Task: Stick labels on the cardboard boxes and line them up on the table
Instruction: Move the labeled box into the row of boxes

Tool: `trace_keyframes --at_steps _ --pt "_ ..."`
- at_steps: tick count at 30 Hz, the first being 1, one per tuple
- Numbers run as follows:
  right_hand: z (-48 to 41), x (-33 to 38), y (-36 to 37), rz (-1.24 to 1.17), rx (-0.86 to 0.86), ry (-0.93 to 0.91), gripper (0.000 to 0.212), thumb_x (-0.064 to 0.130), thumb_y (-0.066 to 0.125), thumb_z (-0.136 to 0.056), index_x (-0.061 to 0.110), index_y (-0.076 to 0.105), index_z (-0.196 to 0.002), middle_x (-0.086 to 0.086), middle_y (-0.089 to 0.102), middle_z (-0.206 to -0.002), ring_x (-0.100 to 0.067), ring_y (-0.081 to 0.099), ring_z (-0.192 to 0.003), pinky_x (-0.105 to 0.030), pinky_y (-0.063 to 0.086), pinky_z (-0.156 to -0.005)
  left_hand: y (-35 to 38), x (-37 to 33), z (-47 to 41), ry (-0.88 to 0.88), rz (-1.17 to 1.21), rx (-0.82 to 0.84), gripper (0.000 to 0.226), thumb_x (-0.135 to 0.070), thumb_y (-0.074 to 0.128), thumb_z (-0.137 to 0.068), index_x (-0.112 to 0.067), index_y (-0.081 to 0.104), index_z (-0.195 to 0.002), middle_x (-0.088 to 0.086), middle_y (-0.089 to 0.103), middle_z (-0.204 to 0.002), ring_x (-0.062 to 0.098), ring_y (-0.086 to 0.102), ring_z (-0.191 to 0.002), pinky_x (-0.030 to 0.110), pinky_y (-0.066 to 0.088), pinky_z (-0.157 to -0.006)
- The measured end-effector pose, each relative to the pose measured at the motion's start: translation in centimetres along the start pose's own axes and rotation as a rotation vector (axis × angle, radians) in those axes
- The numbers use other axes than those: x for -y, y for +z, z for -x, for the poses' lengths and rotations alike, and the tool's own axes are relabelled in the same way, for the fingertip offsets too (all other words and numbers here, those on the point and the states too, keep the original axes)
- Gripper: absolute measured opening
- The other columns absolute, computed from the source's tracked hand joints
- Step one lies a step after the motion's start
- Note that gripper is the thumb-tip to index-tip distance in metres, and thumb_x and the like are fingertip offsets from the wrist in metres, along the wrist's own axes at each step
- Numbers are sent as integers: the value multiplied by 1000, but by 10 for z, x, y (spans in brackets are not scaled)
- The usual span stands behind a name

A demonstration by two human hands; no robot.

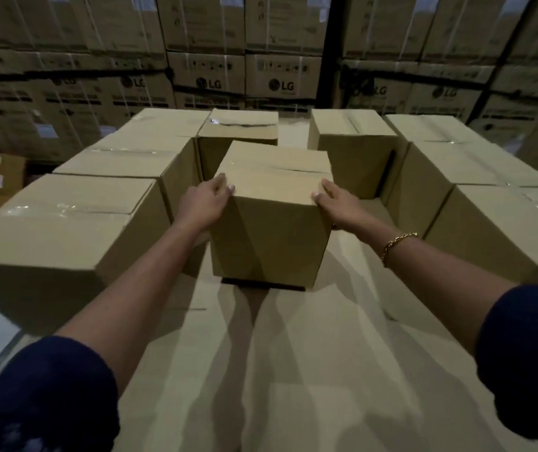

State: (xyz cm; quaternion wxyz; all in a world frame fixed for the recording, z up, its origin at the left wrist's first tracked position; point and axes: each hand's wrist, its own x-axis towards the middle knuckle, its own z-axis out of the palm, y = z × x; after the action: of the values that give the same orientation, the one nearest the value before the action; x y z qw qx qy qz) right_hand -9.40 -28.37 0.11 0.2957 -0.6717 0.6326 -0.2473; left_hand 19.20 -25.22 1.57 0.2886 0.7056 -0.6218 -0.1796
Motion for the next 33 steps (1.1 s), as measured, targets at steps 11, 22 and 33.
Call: trace_keyframes --at_steps 11,22,33 --pt "213 -35 -45 -64 21 4 76 62 56 -94 39 23 -160 3 30 -166 -27 46 -139 -53 52 -103 18 -22 171 11 247 -24 45 -46 49 -103 -36 51 -146 3 48 -153 28 45 -138 52 41 -112" --pt "408 -27 -31 75 280 -173 82 66 58 -91 52 10 -157 12 43 -157 -20 50 -136 -43 44 -108 30 -34 261 -169 292 -267 42 -36 54 -102 -26 57 -143 7 37 -155 30 42 -138 43 38 -109" --pt "309 -85 -64 -17 98 -39 59 52 47 -103 34 34 -158 -2 31 -165 -27 35 -147 -48 33 -118 52 -70 390 -177 190 40 71 -63 49 -95 -41 23 -157 2 24 -165 33 33 -147 51 31 -117"
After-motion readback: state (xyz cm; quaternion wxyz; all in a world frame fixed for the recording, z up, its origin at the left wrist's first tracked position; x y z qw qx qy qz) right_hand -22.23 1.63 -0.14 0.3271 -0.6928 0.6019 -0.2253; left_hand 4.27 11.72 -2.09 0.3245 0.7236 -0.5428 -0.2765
